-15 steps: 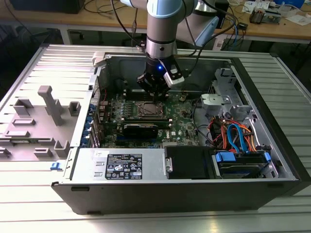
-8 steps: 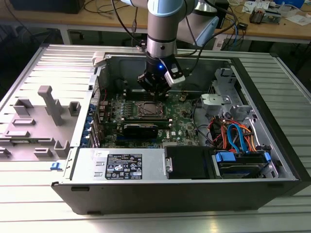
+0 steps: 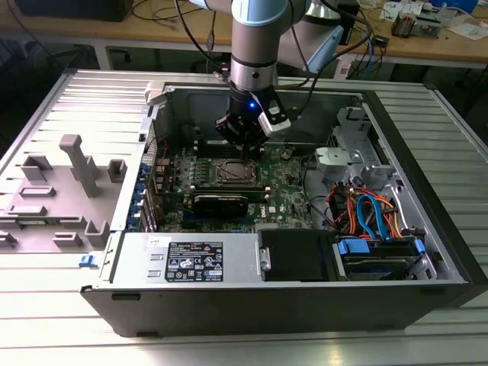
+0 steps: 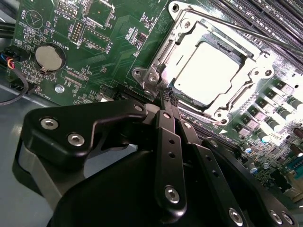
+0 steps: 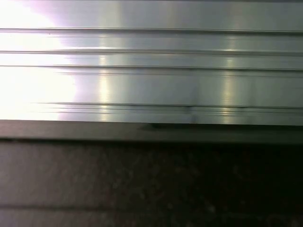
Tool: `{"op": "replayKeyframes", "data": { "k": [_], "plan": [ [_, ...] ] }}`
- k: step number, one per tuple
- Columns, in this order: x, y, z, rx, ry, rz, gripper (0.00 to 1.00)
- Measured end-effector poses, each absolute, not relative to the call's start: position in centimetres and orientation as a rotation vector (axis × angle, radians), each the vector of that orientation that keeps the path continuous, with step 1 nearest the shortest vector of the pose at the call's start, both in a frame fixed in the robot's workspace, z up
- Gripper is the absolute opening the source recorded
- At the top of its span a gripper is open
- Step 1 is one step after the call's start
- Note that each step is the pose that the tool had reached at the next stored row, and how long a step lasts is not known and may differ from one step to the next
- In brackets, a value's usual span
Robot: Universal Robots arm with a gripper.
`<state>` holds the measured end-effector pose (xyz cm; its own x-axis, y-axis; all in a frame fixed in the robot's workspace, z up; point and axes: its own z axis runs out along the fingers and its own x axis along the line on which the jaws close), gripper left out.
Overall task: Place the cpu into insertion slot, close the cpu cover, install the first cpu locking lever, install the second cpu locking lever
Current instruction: 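Install the second cpu locking lever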
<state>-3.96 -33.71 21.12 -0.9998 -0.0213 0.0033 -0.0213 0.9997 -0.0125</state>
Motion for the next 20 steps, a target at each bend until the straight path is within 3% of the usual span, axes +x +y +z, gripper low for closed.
{"op": "replayKeyframes", "data": {
  "k": [20],
  "plan": [
    [-4.0, -35.8, 21.2, 0.034, -3.138, 0.020, 0.11]
  ]
}}
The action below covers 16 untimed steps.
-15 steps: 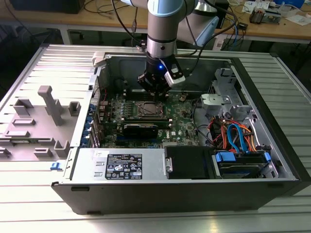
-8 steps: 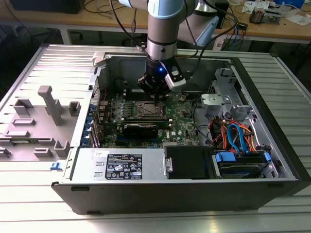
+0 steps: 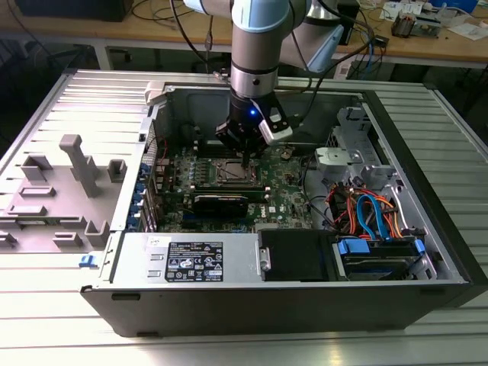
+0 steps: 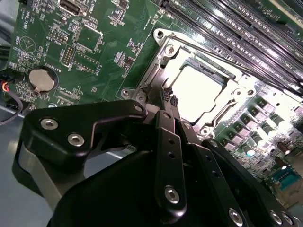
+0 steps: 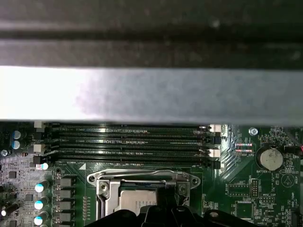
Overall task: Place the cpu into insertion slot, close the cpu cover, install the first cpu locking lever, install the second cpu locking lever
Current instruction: 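Install the second cpu locking lever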
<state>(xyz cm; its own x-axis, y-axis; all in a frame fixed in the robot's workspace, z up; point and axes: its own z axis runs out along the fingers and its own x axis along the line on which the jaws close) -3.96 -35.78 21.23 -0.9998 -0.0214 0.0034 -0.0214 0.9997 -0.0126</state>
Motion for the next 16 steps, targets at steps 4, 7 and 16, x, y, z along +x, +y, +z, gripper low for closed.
{"op": "replayKeyframes", "data": {
  "k": [4, 7, 16],
  "plan": [
    [-3.96, -35.77, 21.64, 0.034, -3.138, 0.020, 0.11],
    [-3.96, -35.77, 21.78, 0.035, -3.138, 0.019, 0.11],
    [-3.96, -36.68, 21.75, 0.034, -3.138, 0.022, 0.11]
  ]
}}
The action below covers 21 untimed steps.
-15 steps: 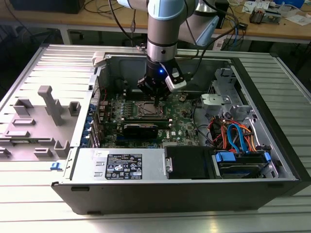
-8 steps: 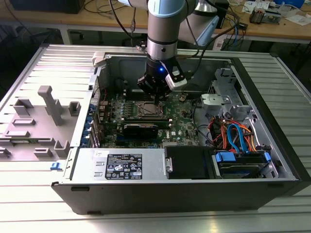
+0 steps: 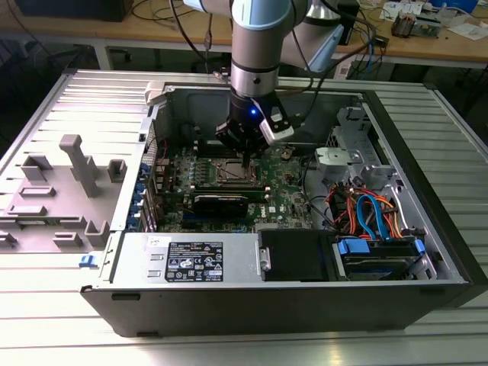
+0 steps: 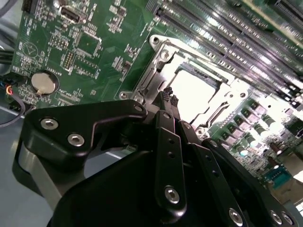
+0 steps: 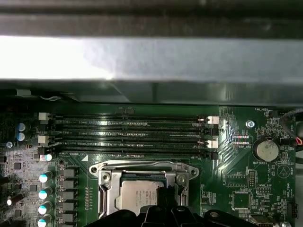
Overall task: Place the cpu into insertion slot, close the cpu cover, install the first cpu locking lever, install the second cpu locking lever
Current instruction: 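Install the second cpu locking lever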
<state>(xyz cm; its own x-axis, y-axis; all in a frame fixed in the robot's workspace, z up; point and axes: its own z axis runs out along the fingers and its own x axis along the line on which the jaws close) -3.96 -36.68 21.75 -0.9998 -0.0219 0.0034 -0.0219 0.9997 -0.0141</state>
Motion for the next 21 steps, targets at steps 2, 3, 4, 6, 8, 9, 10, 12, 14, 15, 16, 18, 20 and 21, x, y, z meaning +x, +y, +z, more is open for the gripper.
{"op": "replayKeyframes", "data": {
  "k": [2, 3, 4, 6, 8, 9, 10, 12, 14, 15, 16, 18, 20, 21],
  "plan": [
    [-4.0, -37.1, 21.8, 0.034, -3.138, 0.022, 0.11],
    [-4.0, -37.1, 21.8, 0.035, -3.138, 0.022, 0.11],
    [-4.0, -37.1, 21.9, 0.034, -3.138, 0.023, 0.11],
    [-4.0, -37.1, 22.2, 0.034, -3.138, 0.022, 0.11],
    [-4.0, -37.2, 22.6, 0.034, -3.138, 0.022, 0.11],
    [-4.0, -37.2, 22.8, 0.035, -3.138, 0.022, 0.11],
    [-4.0, -37.2, 23.0, 0.034, -3.138, 0.022, 0.11],
    [-4.0, -37.4, 23.2, 0.039, -3.138, 0.022, 0.11],
    [-4.0, -37.7, 23.2, 0.042, -3.138, 0.022, 0.11],
    [-4.0, -37.9, 23.2, 0.042, -3.138, 0.022, 0.11],
    [-4.0, -38.1, 23.2, 0.042, -3.138, 0.020, 0.11],
    [-4.0, -38.4, 23.2, 0.042, -3.138, 0.017, 0.11],
    [-4.0, -38.5, 23.4, 0.042, -3.138, 0.017, 0.11],
    [-4.0, -38.6, 23.6, 0.042, -3.138, 0.017, 0.11]
  ]
}}
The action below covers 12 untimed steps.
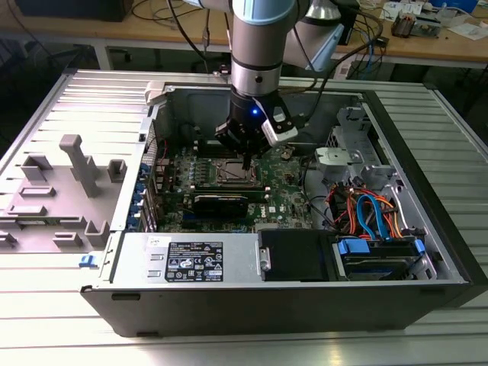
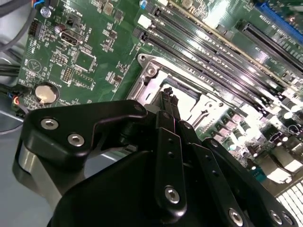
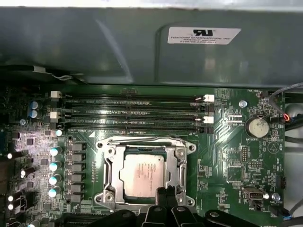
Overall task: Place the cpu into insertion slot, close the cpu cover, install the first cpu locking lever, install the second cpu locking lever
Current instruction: 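Install the second cpu locking lever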
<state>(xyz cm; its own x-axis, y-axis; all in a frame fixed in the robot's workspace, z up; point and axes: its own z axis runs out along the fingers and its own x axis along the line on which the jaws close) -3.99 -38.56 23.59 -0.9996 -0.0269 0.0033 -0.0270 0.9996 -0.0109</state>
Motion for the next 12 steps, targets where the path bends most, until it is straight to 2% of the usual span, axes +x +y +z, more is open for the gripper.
{"op": "replayKeyframes", "data": {
  "k": [12],
  "plan": [
    [-4.0, -39.8, 24.1, 0.046, -3.138, 0.017, 0.11]
  ]
}}
